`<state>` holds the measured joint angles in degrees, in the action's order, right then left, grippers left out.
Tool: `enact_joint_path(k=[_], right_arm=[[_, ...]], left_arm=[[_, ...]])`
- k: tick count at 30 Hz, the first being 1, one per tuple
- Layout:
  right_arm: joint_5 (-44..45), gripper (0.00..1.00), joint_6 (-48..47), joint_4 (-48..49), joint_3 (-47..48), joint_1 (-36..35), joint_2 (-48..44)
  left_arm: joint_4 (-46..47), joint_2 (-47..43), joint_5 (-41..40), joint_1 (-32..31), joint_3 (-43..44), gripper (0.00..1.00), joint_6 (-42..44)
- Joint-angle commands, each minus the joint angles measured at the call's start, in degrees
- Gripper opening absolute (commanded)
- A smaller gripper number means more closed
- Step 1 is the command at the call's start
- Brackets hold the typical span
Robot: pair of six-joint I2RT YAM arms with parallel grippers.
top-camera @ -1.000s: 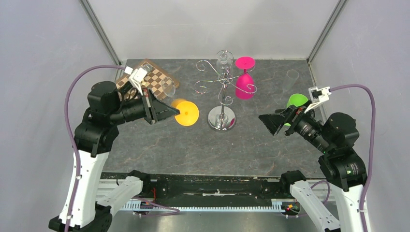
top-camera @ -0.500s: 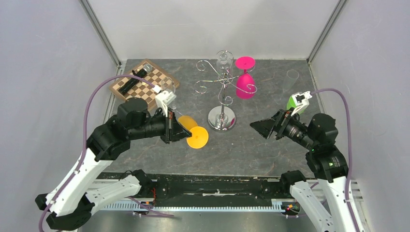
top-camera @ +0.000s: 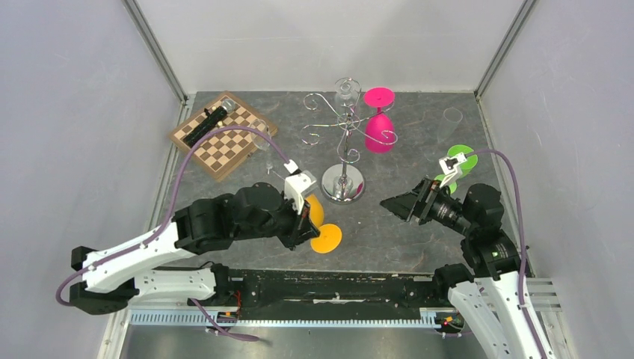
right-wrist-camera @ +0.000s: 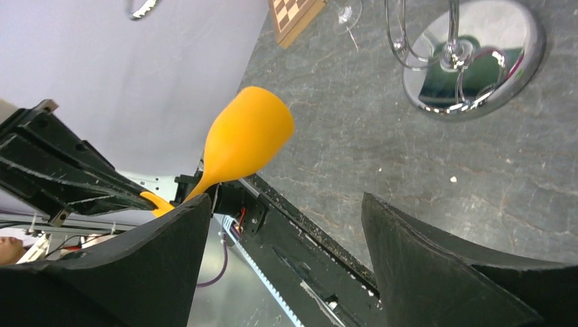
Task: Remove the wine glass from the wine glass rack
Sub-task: Place the wine glass at the center of the board.
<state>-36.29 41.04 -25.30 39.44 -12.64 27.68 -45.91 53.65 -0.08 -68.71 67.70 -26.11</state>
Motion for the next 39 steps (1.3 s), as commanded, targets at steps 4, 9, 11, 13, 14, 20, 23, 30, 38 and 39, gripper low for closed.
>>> enact_joint_path(k=[4, 9, 11, 13, 14, 20, 23, 30, 38, 39], right_arm=[[-2.47, 0.83, 3.02, 4.6, -3.81, -1.13, -0.61], [-3.16, 0.82, 6.06, 7.96, -6.66, -3.09, 0.23], [-3.19, 0.81, 6.73, 9.02, -6.94, -4.01, 1.21], [-2.7, 0.81, 6.49, 9.06, -6.67, -5.28, 2.09], [-2.46, 0.81, 6.56, 9.31, -6.66, -5.92, 2.47], [0.14, 0.8, 9.26, 12.76, -8.85, -12.13, 3.77], [2.57, 0.78, 11.13, 15.05, -9.98, -16.48, 4.4], [7.1, 0.78, 13.18, 18.49, -10.96, -25.56, 6.77], [8.61, 0.75, 14.89, 21.67, -11.86, -29.37, 8.65], [8.68, 0.74, 15.07, 22.27, -11.91, -29.89, 8.88]], left_arm=[[7.38, 2.7, -12.66, -9.52, 0.22, 0.02, 5.12], [7.94, 5.34, -18.84, -14.89, 1.06, 0.02, 7.13], [8.1, 6.3, -20.31, -15.93, 1.18, 0.02, 7.83], [8.78, 7.06, -21.61, -16.98, 1.03, 0.02, 8.67], [9.17, 7.34, -22.42, -17.51, 0.87, 0.02, 8.99], [10.61, 10.35, -26.82, -21.05, 1.0, 0.02, 11.46], [9.81, 12.32, -28.85, -22.38, 1.46, 0.02, 12.23], [9.61, 14.57, -33.57, -26.06, 1.91, 0.02, 13.53], [9.1, 16.76, -36.9, -29.09, 2.81, 0.02, 14.76], [9.1, 17.33, -37.43, -29.48, 3.02, 0.02, 14.98]])
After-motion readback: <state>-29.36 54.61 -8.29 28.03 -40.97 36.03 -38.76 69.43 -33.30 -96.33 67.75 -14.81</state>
